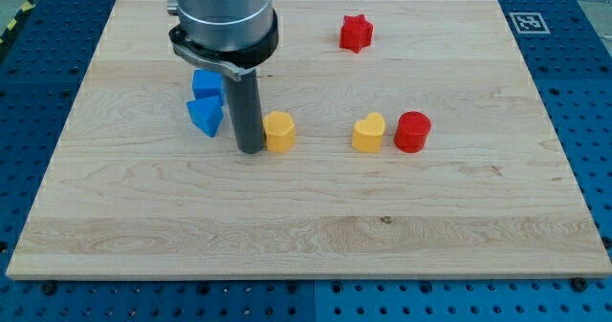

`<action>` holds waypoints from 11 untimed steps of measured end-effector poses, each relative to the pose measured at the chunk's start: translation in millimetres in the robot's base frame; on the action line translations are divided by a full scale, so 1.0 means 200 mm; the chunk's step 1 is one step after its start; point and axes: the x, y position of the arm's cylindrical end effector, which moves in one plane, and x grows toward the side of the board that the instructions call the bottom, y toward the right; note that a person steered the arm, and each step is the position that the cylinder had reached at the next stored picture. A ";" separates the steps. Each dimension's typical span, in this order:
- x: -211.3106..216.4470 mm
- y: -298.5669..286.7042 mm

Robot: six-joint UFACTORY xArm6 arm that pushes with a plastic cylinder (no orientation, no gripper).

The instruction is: Move your arm to the top right

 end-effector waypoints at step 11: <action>-0.76 2.03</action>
